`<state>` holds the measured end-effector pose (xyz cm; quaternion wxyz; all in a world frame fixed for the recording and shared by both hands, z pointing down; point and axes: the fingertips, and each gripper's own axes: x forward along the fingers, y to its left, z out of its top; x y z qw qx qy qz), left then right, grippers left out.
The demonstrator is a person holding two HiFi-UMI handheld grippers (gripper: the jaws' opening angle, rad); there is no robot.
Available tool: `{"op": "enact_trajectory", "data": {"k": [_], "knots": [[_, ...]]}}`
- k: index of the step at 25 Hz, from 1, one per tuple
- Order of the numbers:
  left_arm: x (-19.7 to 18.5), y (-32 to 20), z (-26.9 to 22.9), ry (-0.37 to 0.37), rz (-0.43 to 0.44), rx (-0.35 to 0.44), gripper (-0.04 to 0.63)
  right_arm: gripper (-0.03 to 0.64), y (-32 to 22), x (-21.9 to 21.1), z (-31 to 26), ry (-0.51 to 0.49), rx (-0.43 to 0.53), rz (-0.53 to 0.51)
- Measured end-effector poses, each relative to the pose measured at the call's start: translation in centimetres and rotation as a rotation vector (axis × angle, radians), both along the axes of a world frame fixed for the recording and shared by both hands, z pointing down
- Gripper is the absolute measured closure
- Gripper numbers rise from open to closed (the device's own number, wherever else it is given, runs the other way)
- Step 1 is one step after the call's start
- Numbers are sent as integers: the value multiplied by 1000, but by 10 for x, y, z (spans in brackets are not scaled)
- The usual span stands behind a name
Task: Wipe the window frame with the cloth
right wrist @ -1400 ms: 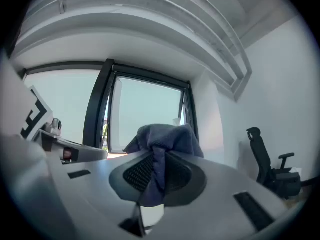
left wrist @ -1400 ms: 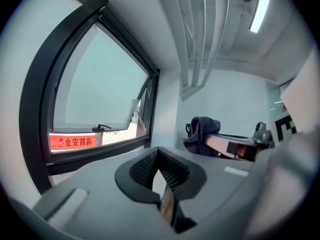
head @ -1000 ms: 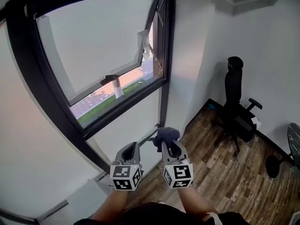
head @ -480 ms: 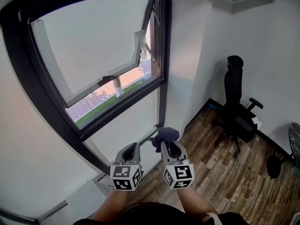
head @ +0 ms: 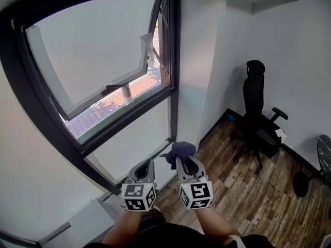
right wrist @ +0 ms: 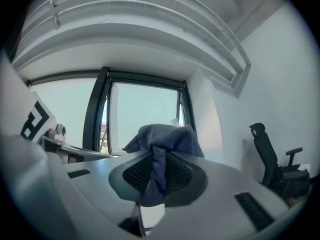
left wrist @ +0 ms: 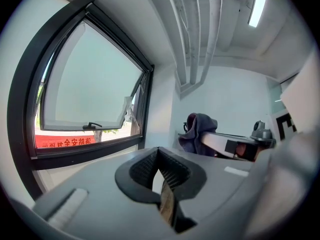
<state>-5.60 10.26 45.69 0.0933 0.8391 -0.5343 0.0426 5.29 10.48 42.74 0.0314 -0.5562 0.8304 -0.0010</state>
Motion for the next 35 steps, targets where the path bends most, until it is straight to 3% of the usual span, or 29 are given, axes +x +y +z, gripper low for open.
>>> {"op": "enact_trajectory", "data": {"k": [9,25,35], "knots": [[23,-49,1,3,23,16,588,565,-45,17,3,17,12,2],[44,-218,-18,43,61,49,588,564,-204,27,-8,79,18,15],[36,-304,-17,34,61,49,588,563,-293,19,-5,83,13,12]]}}
